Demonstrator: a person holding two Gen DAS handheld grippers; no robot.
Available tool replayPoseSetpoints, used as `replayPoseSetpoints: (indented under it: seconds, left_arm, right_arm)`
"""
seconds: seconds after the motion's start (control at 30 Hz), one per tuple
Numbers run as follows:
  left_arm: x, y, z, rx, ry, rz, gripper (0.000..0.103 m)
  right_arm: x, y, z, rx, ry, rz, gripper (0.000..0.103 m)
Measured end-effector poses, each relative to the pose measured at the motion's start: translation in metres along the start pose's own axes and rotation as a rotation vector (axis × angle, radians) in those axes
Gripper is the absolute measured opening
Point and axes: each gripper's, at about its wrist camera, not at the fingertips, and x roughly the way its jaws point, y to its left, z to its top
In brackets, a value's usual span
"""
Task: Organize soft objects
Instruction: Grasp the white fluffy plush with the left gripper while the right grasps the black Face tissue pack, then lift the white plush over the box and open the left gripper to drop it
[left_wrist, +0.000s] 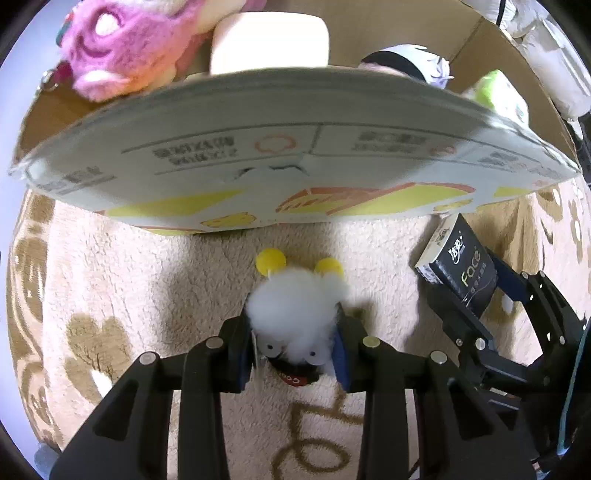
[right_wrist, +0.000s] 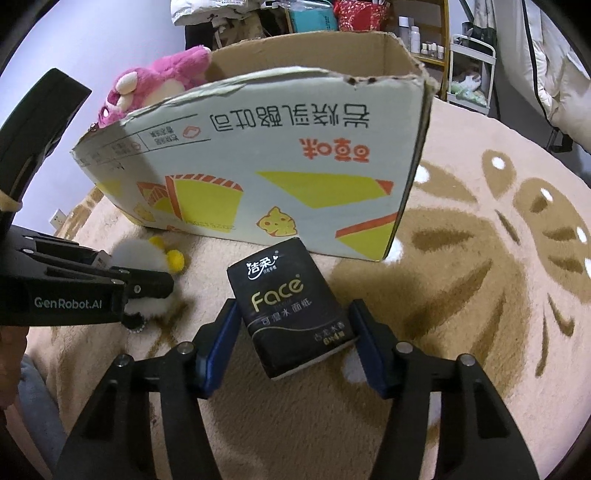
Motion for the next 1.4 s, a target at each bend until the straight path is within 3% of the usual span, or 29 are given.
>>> replayPoseSetpoints:
  seconds: [0.33,0.67,1.0,1.3,1.4]
  left_arm:
    - [-0.035,-0.003,-0.023,0.009,-0.080,0.044,0.033]
    - [-0.103,-0.011,-0.050,0.004,-0.275,0.081,0.033]
    - [-0.177,-0.022,-0.036,0.006,-0.505,0.150,0.033]
    - [-0.204,-0.022,-0.023,-0.002,-0.600,0.145,0.033]
    - [-0.210,-0.023,-0.014,0.005,-0.633,0.163,0.033]
  right_arm:
    - [-0.027,-0.007,-0.001,0.021,-0.047,0.020,0.062]
    - [-0.078,-0.004,-0.003,0.028,-0.151,0.018,0.062]
    - [-0.125,0.002,0.013,0.032,-0.275,0.017,0.062]
    - [-0.141,0.007,0.031,0.019,-0.334,0.016,0.062]
    - [-0.137,0.008,0.038,0.008,-0.335,0.012,0.057]
